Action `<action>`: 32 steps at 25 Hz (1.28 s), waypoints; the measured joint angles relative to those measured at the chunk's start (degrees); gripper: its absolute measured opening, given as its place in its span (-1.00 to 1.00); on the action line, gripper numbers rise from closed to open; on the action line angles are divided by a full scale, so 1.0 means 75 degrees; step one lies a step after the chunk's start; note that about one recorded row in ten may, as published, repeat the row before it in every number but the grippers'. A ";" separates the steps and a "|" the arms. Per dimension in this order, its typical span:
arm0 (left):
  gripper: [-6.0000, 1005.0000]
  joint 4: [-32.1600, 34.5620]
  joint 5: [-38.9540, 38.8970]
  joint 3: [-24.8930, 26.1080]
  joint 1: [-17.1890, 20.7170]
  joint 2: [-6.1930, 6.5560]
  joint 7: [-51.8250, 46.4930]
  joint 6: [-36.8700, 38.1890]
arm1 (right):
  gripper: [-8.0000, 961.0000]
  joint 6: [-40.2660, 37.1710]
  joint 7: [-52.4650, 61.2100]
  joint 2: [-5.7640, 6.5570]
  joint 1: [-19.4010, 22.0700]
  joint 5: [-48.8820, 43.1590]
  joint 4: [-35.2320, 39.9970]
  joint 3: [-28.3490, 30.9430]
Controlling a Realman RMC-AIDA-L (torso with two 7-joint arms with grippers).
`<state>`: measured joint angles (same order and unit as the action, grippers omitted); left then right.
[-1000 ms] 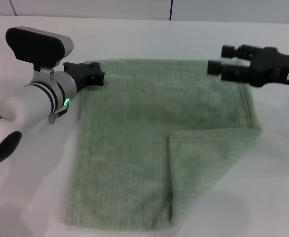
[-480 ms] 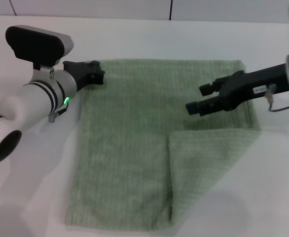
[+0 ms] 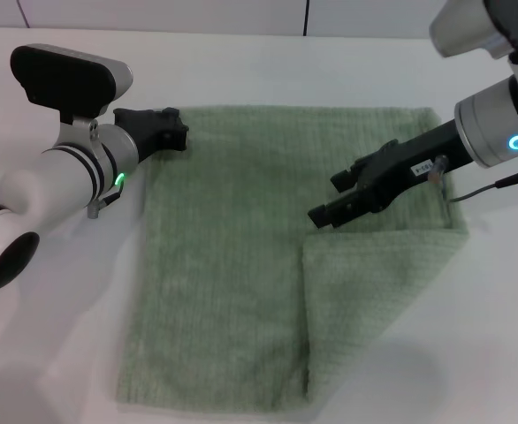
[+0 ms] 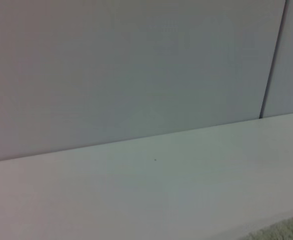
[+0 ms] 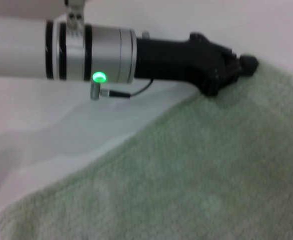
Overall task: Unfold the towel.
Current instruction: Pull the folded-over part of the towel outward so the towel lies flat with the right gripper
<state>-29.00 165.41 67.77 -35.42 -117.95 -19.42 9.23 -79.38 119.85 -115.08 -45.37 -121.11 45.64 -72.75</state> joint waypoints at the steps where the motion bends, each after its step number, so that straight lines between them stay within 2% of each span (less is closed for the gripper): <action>1: -0.99 0.0000 0.0000 0.0010 -0.0001 0.0000 0.0000 0.0000 | 0.67 -0.0011 0.0006 -0.0028 -0.0052 -0.0122 -0.0031 0.0000; 9: -0.99 0.0000 0.0000 0.0058 -0.0030 0.0000 0.0000 0.0000 | 0.67 -0.0033 0.0129 -0.0328 -0.0390 -0.0967 -0.0270 -0.0029; 19: -0.99 0.0000 0.0000 0.0059 -0.0059 -0.0001 0.0005 0.0000 | 0.67 0.0212 0.0055 -0.0479 -0.0480 -0.1046 -0.0508 -0.0153; 32: -0.99 0.0000 0.0000 0.0058 -0.0065 -0.0012 0.0012 0.0000 | 0.67 0.0466 0.0050 -0.0513 -0.0511 -0.0983 -0.0652 -0.0399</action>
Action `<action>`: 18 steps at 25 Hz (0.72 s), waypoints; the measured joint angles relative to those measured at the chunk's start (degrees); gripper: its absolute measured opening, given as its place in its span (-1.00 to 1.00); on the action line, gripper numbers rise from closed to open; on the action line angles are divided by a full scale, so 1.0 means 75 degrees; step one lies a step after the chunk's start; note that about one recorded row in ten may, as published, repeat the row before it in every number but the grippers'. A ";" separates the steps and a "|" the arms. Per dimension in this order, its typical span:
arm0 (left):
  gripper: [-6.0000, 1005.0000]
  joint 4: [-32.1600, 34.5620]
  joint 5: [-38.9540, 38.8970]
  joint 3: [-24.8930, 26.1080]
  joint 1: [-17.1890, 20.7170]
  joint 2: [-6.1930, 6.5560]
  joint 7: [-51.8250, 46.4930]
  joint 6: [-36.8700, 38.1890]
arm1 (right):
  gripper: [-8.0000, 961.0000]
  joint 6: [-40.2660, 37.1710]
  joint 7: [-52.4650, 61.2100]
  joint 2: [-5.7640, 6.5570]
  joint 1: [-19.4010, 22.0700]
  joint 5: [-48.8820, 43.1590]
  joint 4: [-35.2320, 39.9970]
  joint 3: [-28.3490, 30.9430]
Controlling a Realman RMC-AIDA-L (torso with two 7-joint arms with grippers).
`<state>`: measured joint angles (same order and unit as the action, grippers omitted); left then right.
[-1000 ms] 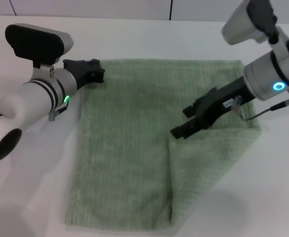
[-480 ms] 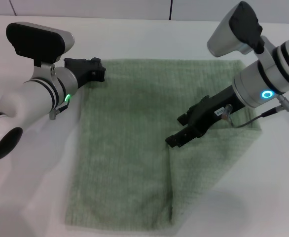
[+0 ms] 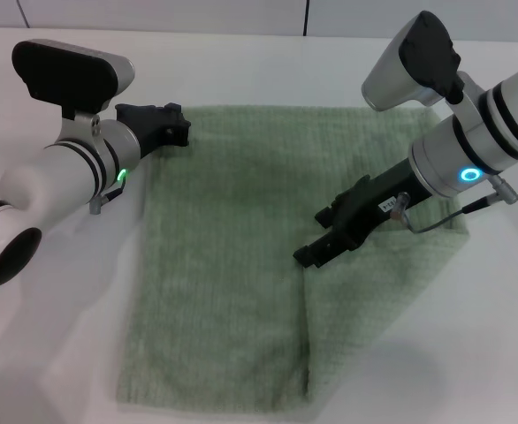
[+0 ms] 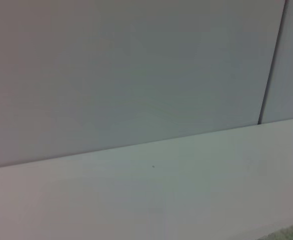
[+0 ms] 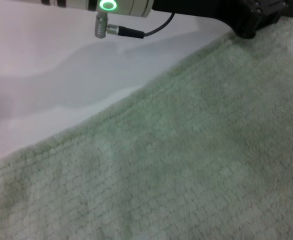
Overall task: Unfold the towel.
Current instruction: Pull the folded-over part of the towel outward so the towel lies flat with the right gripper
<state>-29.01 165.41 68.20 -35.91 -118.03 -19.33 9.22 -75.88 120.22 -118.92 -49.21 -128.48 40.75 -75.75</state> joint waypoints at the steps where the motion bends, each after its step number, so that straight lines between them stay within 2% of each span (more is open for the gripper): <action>1: -0.99 0.0000 0.0000 0.0000 -0.0001 0.0000 0.0000 0.0000 | 0.67 0.0014 0.0000 -0.0001 -0.0001 0.0003 -0.0002 -0.0002; 18: -0.99 0.0001 0.0000 0.0001 0.0001 0.0011 0.0001 0.0000 | 0.66 0.0296 0.0061 -0.0011 -0.0190 0.0010 -0.0333 -0.0292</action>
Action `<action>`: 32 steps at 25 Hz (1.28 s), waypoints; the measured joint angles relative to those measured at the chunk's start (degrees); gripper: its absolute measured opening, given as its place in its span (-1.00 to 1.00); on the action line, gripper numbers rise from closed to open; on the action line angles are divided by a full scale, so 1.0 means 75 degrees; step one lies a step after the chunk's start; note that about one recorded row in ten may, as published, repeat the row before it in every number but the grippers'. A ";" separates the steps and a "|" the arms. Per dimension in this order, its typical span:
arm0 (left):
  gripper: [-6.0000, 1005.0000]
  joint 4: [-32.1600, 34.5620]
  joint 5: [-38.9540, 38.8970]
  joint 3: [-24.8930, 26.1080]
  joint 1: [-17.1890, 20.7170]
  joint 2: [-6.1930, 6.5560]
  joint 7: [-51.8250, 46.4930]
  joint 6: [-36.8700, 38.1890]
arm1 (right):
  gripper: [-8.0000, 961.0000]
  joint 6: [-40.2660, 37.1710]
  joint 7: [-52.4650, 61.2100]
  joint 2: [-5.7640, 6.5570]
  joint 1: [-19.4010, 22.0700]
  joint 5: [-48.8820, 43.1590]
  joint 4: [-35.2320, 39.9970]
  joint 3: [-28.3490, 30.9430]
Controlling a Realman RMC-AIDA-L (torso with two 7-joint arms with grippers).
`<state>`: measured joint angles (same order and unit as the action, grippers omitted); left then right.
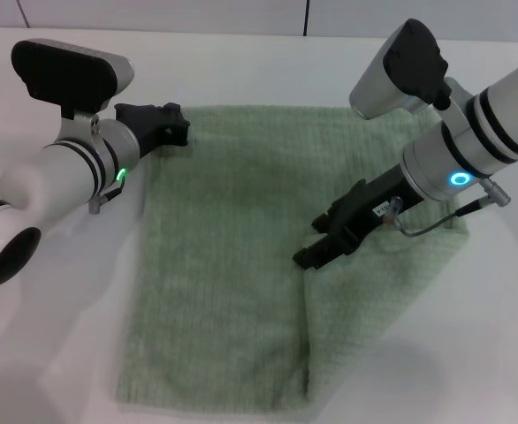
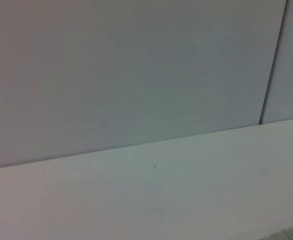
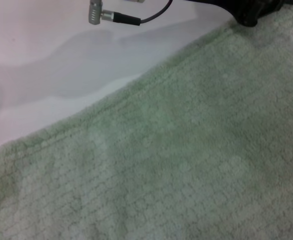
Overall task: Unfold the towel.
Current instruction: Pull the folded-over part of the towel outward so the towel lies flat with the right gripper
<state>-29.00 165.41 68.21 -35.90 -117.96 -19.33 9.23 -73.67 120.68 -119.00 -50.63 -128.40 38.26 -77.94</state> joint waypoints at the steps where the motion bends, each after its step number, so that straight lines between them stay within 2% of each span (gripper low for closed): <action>1: -0.99 0.0000 0.0000 0.0002 0.0001 0.0001 0.0000 0.0000 | 0.66 0.0001 0.0002 0.0000 -0.0002 -0.0001 -0.0010 -0.0001; 3: -0.99 0.0000 0.0000 0.0004 0.0002 0.0001 0.0000 0.0000 | 0.66 0.0002 0.0004 0.0000 -0.0027 -0.0012 -0.0045 -0.0003; 14: -0.99 0.0000 0.0000 0.0012 -0.0006 0.0002 0.0000 0.0000 | -0.18 -0.0012 0.0015 0.0000 -0.0190 -0.0056 -0.0261 -0.0042; 27: -0.99 0.0000 0.0000 0.0011 0.0016 0.0013 0.0000 0.0000 | -0.51 0.0002 -0.0007 0.0000 -0.0112 -0.0122 -0.0135 -0.0099; 32: -0.99 0.0000 0.0000 0.0011 0.0027 0.0013 0.0000 0.0000 | -0.84 0.0003 -0.0018 0.0001 -0.0095 -0.0109 -0.0087 -0.0142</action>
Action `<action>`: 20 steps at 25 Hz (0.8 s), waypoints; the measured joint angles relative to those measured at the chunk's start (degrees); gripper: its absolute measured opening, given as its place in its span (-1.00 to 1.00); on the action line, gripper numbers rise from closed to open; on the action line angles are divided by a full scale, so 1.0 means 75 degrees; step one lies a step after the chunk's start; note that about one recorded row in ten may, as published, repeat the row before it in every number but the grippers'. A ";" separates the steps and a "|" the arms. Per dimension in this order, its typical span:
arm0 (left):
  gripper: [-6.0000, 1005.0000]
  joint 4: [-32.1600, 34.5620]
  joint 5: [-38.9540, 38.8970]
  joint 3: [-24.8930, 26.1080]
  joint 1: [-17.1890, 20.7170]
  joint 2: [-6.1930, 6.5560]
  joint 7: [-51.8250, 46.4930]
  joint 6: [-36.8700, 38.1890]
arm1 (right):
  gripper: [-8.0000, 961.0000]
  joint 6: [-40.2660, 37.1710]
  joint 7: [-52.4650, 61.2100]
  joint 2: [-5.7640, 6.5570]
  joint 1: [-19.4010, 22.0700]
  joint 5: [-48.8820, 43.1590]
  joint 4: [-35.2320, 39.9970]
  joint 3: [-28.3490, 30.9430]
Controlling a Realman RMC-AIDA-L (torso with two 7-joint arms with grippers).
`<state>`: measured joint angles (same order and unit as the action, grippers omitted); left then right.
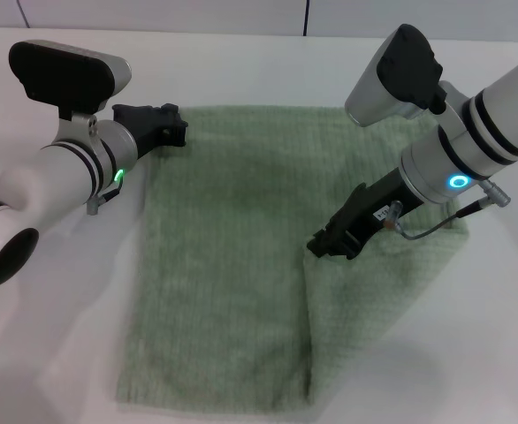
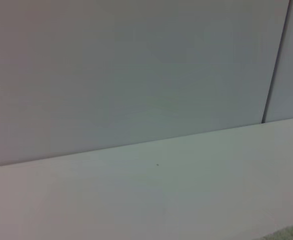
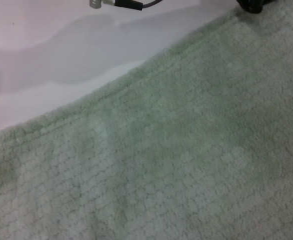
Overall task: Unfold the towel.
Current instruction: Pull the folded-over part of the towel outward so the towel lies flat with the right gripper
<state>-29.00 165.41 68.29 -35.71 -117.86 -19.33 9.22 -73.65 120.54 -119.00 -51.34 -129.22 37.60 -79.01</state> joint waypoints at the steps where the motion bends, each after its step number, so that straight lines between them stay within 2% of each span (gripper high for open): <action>1: -0.99 0.0000 0.0000 0.0000 0.0001 0.0000 0.0000 0.0000 | -0.91 0.0000 0.0001 0.0000 0.0000 0.0002 0.0001 -0.0004; 20: -0.99 0.0001 0.0000 -0.0003 0.0014 -0.0011 0.0058 -0.0025 | -0.94 -0.0001 0.0014 0.0000 0.0084 0.0015 0.0178 0.0063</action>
<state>-29.00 165.41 68.27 -35.60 -117.94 -18.90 9.04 -73.66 120.65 -119.00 -50.71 -129.11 38.94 -78.53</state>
